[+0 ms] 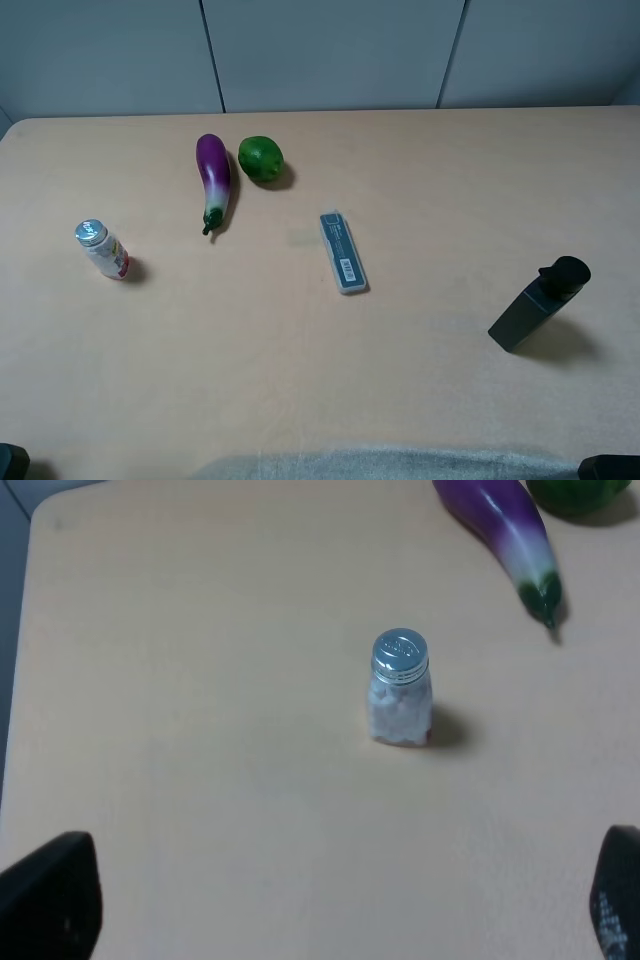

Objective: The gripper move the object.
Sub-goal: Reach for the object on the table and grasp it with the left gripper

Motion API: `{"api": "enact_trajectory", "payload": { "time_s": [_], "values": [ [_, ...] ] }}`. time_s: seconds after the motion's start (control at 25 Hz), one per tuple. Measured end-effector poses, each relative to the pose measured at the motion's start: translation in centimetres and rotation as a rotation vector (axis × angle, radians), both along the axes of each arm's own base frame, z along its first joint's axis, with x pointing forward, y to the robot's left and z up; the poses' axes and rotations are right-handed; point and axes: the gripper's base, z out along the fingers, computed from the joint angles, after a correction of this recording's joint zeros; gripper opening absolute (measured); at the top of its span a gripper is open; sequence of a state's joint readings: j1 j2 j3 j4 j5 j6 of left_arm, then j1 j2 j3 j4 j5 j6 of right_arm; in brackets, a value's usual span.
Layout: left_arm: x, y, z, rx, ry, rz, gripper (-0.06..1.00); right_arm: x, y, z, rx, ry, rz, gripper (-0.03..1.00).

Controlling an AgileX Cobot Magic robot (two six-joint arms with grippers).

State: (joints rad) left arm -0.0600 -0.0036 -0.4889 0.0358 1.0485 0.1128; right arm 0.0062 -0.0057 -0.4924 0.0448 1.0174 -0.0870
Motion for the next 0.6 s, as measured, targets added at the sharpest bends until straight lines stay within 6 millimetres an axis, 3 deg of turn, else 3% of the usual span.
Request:
{"api": "enact_trajectory", "payload": {
  "time_s": [0.6],
  "values": [
    [0.00, 0.00, 0.00, 0.000, 0.000, 0.000, 0.97, -0.01, 0.00, -0.01, 0.000, 0.001, 0.000, 0.69]
  ]
}}
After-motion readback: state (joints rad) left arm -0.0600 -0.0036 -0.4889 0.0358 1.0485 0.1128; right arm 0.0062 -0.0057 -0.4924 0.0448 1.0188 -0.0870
